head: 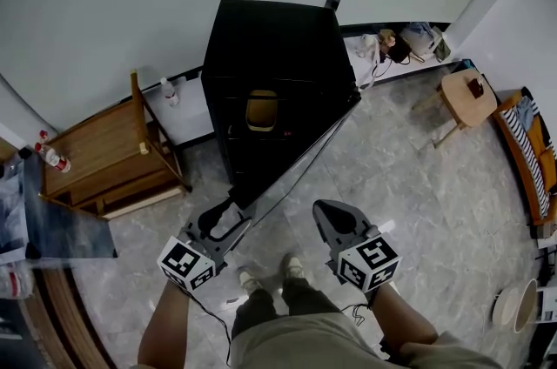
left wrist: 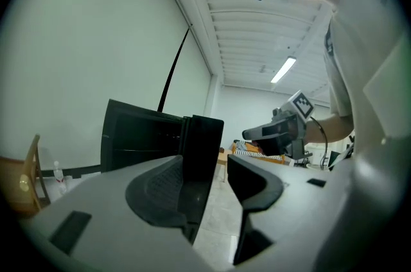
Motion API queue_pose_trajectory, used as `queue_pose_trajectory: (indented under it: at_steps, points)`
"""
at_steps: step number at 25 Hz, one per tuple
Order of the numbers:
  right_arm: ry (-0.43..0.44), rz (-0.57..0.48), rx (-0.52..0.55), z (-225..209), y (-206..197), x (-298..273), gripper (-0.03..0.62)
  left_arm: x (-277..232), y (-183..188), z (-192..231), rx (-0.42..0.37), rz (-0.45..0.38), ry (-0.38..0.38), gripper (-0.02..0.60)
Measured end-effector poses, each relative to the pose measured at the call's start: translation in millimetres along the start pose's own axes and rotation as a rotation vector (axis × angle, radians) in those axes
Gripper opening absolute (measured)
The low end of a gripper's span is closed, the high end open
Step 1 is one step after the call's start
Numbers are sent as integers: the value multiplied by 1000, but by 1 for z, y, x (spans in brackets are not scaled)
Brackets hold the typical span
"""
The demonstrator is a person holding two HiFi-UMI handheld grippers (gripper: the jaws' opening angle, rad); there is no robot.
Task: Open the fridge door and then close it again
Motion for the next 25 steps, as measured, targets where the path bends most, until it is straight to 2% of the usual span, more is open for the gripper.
queue_pose_trajectory:
  at_steps: [6,17,25]
  points:
    - [-35,6,-20,-4,-9,22,-3,5,-10,-49,29,26,-24,160]
    - [-163,4,-67,-27,-40,91,-3,-17,-25,-158,60,99,-220,129]
    - [-270,-28,-107,-47,-61,163,-3,-58,-30,-226,32,150,-337,92]
Point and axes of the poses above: the fingertips, and each gripper's own axes: x backward along the fingers, z to its left, y out of its top, the point moved 6 cm from there along x, backward along the fingers, and after that the axes turned 10 degrees about y, right-handed, at the moved point
